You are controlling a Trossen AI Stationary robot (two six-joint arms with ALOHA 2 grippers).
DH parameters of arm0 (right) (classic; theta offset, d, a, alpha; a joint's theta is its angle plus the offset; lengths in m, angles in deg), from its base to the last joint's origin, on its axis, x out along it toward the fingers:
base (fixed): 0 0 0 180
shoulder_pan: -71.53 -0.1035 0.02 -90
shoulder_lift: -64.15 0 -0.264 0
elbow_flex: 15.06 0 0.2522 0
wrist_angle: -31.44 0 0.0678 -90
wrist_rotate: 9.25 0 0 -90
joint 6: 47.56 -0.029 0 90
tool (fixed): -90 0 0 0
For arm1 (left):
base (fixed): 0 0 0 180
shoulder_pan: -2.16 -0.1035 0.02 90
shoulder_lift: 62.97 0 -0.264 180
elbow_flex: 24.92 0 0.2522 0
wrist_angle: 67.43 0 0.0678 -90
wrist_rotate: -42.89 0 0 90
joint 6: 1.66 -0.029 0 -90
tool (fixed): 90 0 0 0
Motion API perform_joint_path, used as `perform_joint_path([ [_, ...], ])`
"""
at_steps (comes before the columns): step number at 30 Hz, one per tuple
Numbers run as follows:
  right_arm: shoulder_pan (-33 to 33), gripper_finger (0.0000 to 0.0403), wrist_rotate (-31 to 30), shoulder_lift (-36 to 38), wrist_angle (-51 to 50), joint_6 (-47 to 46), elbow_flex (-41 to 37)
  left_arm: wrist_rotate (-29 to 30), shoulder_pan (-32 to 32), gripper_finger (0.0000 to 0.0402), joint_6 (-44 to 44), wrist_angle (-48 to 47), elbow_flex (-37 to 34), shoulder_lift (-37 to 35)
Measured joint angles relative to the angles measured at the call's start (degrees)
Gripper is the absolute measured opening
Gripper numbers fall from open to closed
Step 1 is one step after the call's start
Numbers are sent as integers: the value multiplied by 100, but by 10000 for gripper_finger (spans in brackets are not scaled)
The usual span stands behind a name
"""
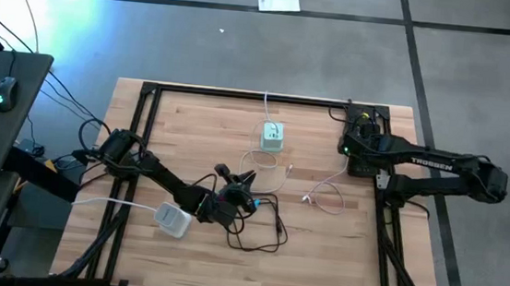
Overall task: Insert USB
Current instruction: Insert the white charger cable into the white charger adapter
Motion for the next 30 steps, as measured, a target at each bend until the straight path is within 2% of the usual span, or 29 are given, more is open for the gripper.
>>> perform_joint_path([
  [8,26,0,-47,15,416,81,-138,-5,-2,25,43,-4,1,0],
  [30,127,0,502,70,184,137,-129,-4,-2,25,43,-4,2,0],
])
